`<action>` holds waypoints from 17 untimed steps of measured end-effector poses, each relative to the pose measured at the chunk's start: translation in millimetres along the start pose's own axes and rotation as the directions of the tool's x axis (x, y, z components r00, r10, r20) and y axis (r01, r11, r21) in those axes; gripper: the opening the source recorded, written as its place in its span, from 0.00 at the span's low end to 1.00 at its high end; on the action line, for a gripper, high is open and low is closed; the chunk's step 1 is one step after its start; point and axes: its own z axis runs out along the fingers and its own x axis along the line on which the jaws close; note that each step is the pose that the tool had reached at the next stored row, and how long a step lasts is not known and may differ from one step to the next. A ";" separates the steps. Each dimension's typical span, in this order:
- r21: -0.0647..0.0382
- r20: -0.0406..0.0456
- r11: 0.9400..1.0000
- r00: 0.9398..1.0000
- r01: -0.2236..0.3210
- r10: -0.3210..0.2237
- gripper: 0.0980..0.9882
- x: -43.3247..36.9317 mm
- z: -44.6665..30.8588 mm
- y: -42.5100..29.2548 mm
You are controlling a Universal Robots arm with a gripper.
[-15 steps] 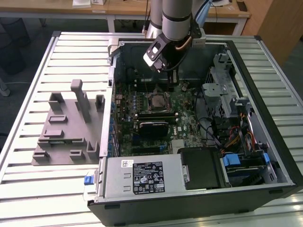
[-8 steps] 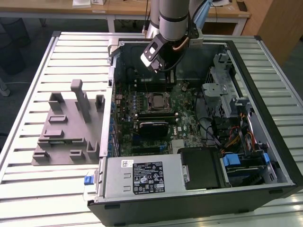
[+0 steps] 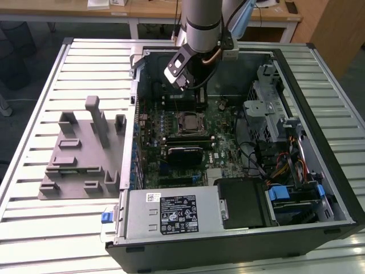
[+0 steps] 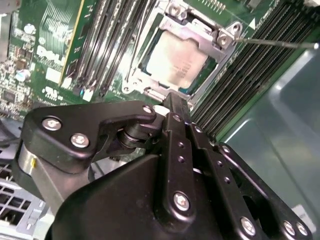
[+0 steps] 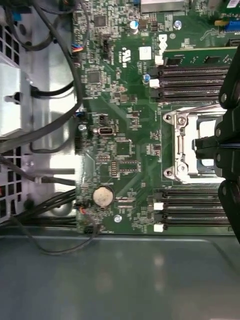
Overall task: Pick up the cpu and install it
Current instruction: 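Close the cpu cover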
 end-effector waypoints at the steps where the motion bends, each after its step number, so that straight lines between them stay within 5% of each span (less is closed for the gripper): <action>1: 0.002 0.000 1.000 1.000 0.000 0.000 0.01 0.0 1.4 -0.7; 9: 0.009 0.000 1.000 1.000 0.000 0.000 0.01 -1.0 7.1 -12.5; 17: 0.009 0.000 1.000 1.000 0.000 0.000 0.01 -6.0 9.4 -14.9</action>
